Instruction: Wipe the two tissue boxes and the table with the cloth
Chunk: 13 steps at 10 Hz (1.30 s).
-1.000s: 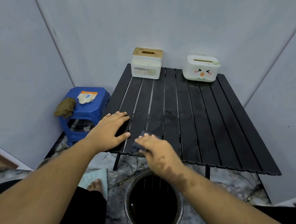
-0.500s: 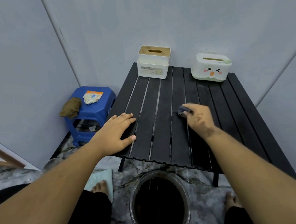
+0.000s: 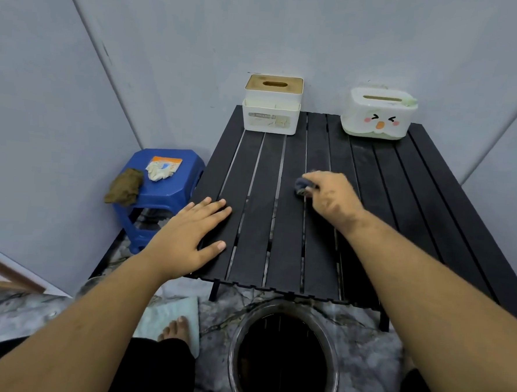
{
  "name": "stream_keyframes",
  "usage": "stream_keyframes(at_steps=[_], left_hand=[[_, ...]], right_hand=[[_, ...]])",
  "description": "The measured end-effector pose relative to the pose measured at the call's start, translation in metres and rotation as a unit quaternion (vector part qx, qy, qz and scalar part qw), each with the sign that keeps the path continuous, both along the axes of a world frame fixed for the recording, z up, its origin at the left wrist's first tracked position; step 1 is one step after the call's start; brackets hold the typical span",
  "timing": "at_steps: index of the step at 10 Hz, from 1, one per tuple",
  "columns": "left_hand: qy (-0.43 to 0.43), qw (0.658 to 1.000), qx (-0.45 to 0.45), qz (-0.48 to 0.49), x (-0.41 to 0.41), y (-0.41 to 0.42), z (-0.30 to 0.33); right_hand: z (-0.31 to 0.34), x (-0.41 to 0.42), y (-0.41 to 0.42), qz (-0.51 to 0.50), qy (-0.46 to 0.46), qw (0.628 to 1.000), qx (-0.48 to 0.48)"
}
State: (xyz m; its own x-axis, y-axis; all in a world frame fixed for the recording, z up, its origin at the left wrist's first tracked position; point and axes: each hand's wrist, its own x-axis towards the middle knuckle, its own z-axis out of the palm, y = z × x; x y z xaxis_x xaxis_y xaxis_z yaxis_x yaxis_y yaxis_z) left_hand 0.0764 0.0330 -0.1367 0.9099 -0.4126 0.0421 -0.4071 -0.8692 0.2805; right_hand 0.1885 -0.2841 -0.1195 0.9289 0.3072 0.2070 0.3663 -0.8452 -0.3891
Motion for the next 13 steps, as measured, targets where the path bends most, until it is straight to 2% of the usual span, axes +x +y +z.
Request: stream_keyframes(at_steps=[1, 2, 3, 4, 5, 6, 7, 8, 9, 10, 11, 12, 13], left_hand=[[0.0, 1.0, -0.003, 0.001, -0.001, 0.0, 0.0], [-0.001, 1.0, -0.004, 0.0, 0.0, 0.0, -0.001], [0.0, 1.0, -0.005, 0.002, 0.0, 0.0, 0.0], [0.005, 1.0, -0.008, 0.003, -0.001, -0.001, 0.002], [0.008, 1.0, -0.008, 0.005, -0.001, -0.001, 0.004], [0.01, 1.0, -0.007, 0.006, -0.001, -0.002, 0.004], [0.016, 1.0, -0.004, 0.011, -0.002, -0.004, 0.007], [0.025, 1.0, -0.004, 0.017, -0.006, -0.006, 0.012], [0.035, 0.999, -0.005, 0.026, -0.011, -0.008, 0.016], [0.035, 0.998, -0.007, 0.045, -0.014, -0.01, 0.018], [0.027, 0.998, -0.021, 0.055, -0.019, -0.02, 0.018], [0.056, 0.993, -0.046, 0.091, -0.02, -0.026, 0.025], [0.043, 0.992, -0.055, 0.101, -0.035, -0.037, 0.04]], right_hand=[[0.001, 0.033, -0.048, -0.103, 0.016, 0.995, -0.004], [0.003, 0.037, -0.085, -0.158, 0.01, 0.987, -0.029], [0.005, 0.026, -0.108, -0.197, 0.006, 0.98, -0.037], [0.005, -0.004, -0.108, -0.203, -0.006, 0.979, 0.006], [0.003, -0.059, -0.071, -0.13, -0.034, 0.986, 0.097], [-0.001, -0.121, -0.033, -0.024, -0.02, 0.989, 0.142], [-0.001, -0.159, -0.041, 0.067, 0.005, 0.995, 0.073], [0.005, -0.167, -0.089, 0.033, -0.006, 0.998, 0.062], [0.006, -0.164, -0.151, -0.125, -0.023, 0.991, 0.051], [0.0, -0.163, -0.196, -0.24, 0.015, 0.969, 0.047], [0.006, -0.171, -0.2, -0.237, 0.039, 0.971, 0.019], [0.01, -0.176, -0.205, -0.216, 0.045, 0.975, -0.004], [0.027, -0.191, -0.205, -0.227, 0.006, 0.974, -0.005]])
